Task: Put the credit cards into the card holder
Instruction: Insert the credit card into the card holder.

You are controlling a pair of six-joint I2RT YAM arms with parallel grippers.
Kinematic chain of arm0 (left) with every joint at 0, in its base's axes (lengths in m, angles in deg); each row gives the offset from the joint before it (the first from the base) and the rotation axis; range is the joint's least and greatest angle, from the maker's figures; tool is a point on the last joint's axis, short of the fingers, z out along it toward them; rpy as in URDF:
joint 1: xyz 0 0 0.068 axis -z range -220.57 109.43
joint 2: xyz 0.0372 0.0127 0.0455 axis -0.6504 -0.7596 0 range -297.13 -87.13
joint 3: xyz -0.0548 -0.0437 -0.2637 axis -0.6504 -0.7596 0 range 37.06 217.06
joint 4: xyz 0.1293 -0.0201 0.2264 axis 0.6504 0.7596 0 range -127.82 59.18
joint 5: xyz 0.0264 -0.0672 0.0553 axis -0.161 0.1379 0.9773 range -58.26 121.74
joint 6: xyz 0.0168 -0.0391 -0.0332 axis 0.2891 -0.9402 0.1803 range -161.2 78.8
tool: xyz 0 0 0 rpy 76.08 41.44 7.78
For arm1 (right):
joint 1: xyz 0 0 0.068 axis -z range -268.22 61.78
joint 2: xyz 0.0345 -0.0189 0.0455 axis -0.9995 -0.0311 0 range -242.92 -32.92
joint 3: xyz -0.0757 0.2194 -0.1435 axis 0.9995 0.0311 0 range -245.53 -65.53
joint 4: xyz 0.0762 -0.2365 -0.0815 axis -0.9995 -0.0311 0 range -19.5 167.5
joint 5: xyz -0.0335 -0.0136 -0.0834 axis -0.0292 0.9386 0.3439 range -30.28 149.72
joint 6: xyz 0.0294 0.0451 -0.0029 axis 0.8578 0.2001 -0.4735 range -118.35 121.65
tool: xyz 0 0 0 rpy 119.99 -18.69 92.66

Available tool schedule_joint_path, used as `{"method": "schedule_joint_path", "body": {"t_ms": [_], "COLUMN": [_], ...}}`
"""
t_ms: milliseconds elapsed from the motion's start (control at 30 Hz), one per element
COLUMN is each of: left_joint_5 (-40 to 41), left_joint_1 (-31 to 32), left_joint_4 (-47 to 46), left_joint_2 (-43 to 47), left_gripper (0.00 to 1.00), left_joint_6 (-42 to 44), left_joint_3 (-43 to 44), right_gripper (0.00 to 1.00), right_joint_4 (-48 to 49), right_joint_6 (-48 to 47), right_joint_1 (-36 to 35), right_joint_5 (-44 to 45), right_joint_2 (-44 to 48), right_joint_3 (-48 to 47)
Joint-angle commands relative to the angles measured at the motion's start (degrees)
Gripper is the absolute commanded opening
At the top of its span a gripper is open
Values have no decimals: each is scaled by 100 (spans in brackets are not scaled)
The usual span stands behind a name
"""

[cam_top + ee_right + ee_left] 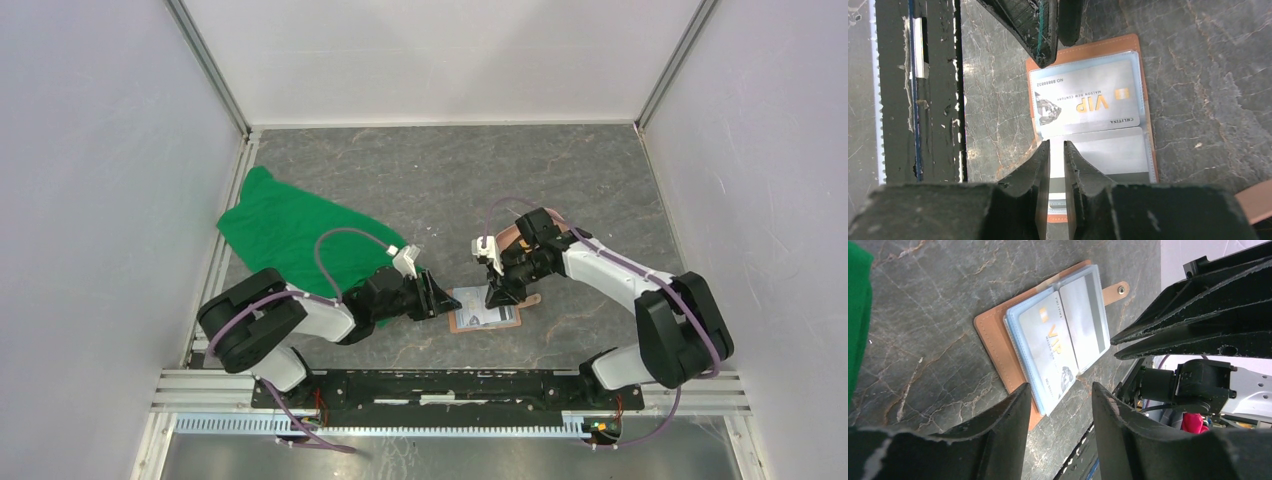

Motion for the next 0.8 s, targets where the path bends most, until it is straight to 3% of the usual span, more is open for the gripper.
{"method": "schedule_joint_path", "body": {"t_ms": [0,267,767], "left_joint_5": [-174,-166,-325], "left_joint_1": [-22,-18,-18], "left_joint_4": [-618,-408,-465], "left_joint_2": [-306,-442,-605], "left_gripper": [53,48,44], "left_joint_6": [-372,-258,-214], "left_joint_3": [11,128,273], "right_gripper": [20,12,10], "right_joint_4": [365,367,225], "right_joint_6": [70,113,79], "right_joint_1": [1,5,10], "right_joint_5": [-43,375,565], "right_joint_2": [-174,-588,-951], "right_joint_3": [116,150,87]}}
